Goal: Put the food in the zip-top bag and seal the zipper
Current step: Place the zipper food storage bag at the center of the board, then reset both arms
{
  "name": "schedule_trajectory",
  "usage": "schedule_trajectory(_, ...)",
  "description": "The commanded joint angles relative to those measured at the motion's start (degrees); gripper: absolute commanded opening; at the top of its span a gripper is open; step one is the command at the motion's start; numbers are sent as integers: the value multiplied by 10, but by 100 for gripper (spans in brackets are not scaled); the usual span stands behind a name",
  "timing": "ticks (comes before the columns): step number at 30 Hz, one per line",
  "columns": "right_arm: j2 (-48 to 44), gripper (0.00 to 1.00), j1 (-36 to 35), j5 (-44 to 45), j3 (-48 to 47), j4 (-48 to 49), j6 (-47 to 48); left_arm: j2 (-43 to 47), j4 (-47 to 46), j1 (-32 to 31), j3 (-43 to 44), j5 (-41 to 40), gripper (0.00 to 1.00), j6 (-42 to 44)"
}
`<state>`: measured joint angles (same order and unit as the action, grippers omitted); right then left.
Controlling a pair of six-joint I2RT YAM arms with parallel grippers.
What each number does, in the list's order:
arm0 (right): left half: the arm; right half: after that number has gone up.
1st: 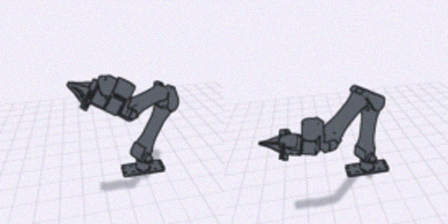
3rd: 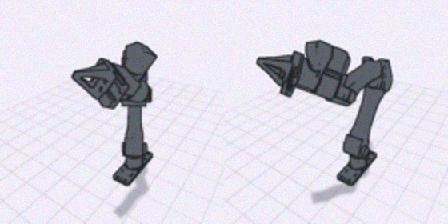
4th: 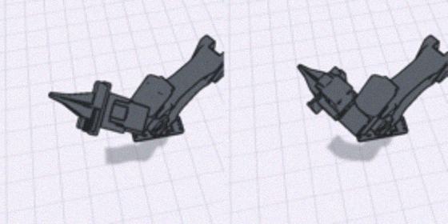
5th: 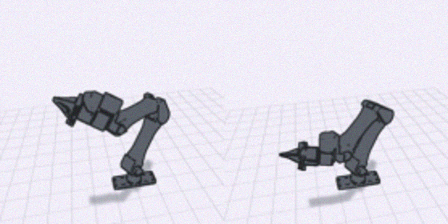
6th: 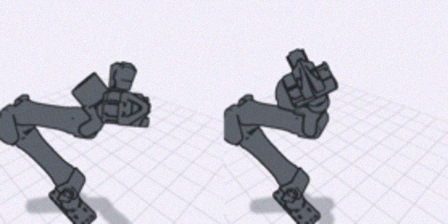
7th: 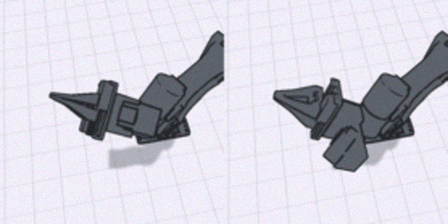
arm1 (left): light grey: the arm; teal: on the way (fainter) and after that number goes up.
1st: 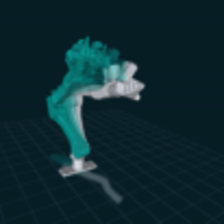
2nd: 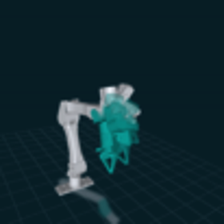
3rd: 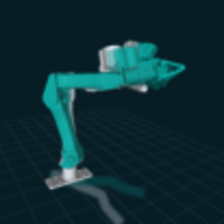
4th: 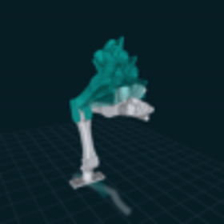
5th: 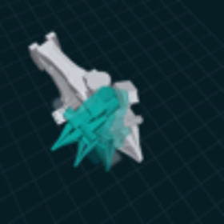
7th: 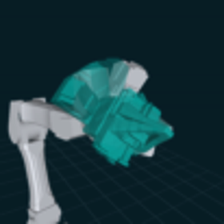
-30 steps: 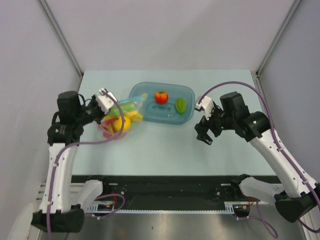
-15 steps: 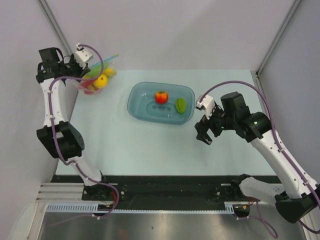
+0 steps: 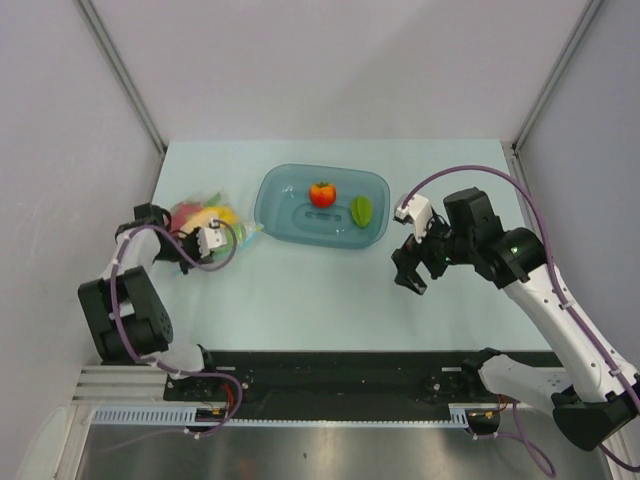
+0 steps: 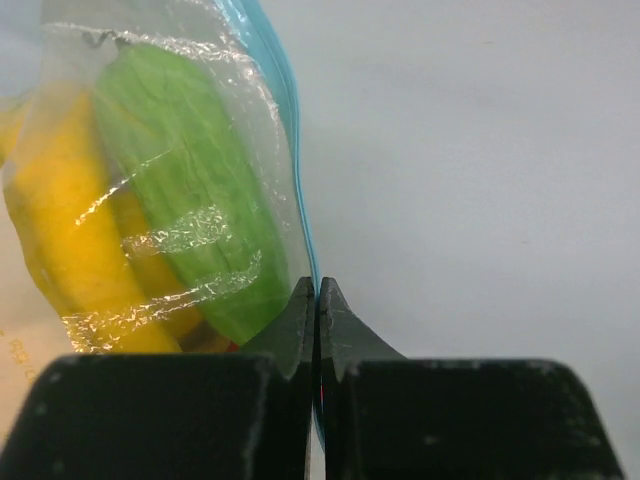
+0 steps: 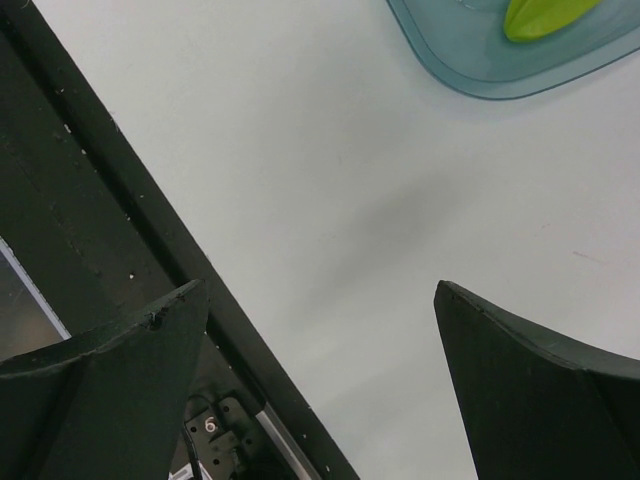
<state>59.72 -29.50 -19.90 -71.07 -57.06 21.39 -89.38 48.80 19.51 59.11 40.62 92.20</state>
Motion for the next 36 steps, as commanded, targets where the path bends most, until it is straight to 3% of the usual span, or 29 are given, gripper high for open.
schedule_trajectory(1, 1, 100, -2, -8, -2, -8, -5, 106, 62, -4, -73, 28, 0, 61)
schedule_trajectory(4, 7, 100, -2, -15, 1, 0, -4, 165, 84, -5, -120, 25, 25, 48)
schedule_trajectory(5, 11, 100, -1, -15, 1, 3, -6, 197, 97, -3, -119, 29, 43, 36)
schedule_trajectory(6, 13, 100, 0, -15, 0, 6, -8, 211, 115, 0, -113, 45, 52, 17)
schedule_trajectory(8, 18, 100, 5, -18, 0, 19, -20, 240, 127, 2, -76, 62, 99, -78)
schedule_trajectory(10, 22, 100, 11, -26, 1, 37, -34, 265, 115, 0, -38, 93, 100, -177)
schedule_trajectory(11, 29, 100, 15, -28, 0, 45, -40, 268, 76, -4, 4, 93, 100, -305)
schedule_trajectory(14, 41, 100, 34, -35, -5, 78, -68, 237, 19, -53, 113, 24, 100, -531)
schedule_trajectory(17, 65, 100, 67, -47, -23, 112, -101, 149, 65, -89, 253, -8, 100, -639)
schedule_trajectory(21, 99, 100, 127, -48, -53, 141, -139, 68, 89, -97, 351, -53, 100, -705)
schedule_trajectory(29, 120, 100, 242, -82, -40, 189, -232, 61, -1, -144, 304, -173, 100, -782)
schedule_trajectory(32, 114, 100, 245, -80, -31, 196, -233, 89, -42, -186, 250, -210, 100, -788)
schedule_trajectory(36, 116, 100, 247, -73, -35, 200, -236, 90, -58, -226, 245, -239, 100, -800)
